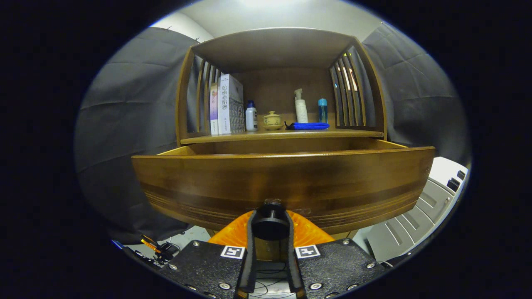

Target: Pull open the drawer, take out the items inside it, and place them on the countertop above the cabinet.

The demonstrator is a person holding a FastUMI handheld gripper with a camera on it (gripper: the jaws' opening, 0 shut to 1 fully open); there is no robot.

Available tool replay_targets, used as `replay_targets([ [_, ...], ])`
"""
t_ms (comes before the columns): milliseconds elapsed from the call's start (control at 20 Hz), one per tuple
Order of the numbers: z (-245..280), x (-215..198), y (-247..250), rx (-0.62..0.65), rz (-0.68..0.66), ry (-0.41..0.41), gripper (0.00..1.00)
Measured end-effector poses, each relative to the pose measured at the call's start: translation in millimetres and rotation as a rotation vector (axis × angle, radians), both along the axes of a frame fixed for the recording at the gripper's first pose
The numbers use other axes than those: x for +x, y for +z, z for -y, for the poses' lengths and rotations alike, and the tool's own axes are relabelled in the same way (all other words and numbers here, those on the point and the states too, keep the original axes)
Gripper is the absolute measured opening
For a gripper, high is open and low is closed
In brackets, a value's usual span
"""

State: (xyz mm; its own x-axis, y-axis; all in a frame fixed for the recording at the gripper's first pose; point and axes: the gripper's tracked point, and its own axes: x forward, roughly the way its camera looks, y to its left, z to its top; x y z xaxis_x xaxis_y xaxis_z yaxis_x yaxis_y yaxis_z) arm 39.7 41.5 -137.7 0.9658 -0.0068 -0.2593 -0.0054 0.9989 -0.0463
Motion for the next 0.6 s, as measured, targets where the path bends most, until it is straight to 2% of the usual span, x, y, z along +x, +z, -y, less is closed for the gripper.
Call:
replay_targets([
  [150,-2,-2,3,0.026,-0.015,0.007,0.49],
  [500,-3,-7,50,0.009,0.104,0.032,0.94],
  [600,-5,-6,71,0.0,0.147,0.054,0.94],
])
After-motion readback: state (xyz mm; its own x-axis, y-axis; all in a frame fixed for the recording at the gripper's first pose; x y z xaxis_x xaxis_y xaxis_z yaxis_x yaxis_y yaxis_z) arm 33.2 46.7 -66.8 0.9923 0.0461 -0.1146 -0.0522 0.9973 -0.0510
